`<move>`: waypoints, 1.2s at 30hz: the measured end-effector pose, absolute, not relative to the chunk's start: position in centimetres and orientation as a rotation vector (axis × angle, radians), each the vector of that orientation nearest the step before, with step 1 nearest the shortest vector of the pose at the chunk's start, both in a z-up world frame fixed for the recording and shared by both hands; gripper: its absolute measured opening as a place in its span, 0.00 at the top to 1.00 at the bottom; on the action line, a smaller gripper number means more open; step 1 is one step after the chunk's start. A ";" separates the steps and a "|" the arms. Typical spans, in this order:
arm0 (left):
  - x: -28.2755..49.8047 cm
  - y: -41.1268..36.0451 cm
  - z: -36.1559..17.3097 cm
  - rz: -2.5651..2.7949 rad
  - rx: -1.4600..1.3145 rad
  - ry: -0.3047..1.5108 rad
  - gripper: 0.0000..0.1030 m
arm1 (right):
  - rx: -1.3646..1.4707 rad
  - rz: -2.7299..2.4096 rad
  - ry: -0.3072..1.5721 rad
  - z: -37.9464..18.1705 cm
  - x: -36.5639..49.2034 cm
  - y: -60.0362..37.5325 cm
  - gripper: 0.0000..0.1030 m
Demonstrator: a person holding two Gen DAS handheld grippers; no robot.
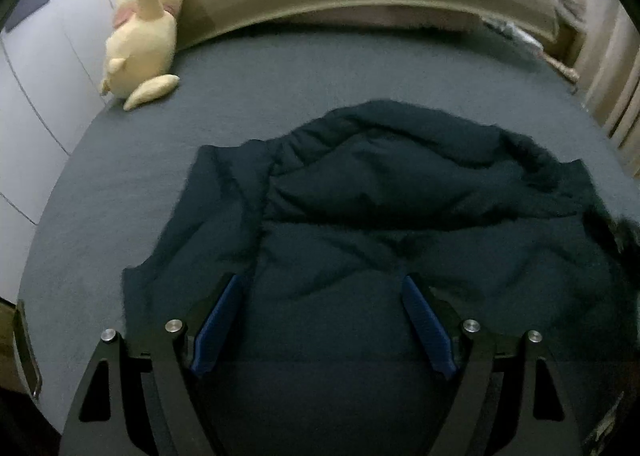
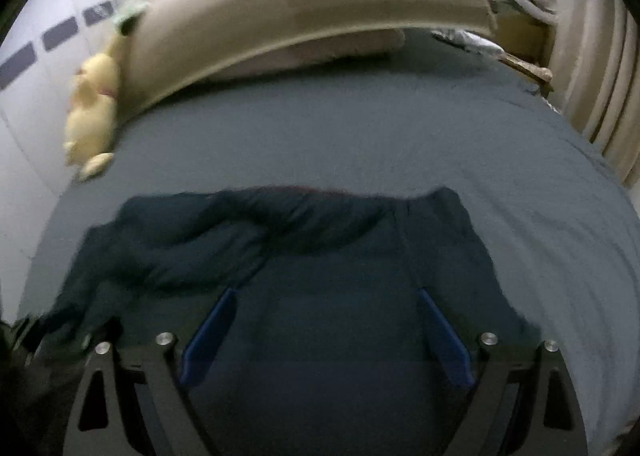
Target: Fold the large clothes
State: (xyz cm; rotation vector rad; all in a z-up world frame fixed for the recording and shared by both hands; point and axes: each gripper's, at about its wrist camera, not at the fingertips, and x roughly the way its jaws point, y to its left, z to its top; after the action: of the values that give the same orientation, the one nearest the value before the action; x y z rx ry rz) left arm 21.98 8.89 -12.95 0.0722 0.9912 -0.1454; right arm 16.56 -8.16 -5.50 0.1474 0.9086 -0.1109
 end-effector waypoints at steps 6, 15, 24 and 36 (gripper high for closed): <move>17.1 10.5 -11.0 -0.162 0.059 0.917 0.19 | 0.133 -0.088 0.914 -6.6 8.5 -6.7 0.10; 11.6 11.6 -9.6 -0.186 0.049 0.883 0.19 | 0.121 -0.130 0.893 -6.9 5.7 -5.1 0.08; 4.9 12.7 -7.1 -0.200 0.057 0.758 0.19 | 0.147 -0.116 0.805 -3.7 -2.1 -3.0 0.07; -2.6 15.4 -5.8 -0.132 0.006 0.670 0.13 | 0.115 -0.140 0.766 -2.9 -9.9 -1.0 0.00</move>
State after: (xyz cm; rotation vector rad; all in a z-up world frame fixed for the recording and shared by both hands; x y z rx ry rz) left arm -2.62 15.41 -5.83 0.0060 0.6702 -0.1323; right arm -9.92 -1.03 -2.88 0.1148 0.7656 -0.1404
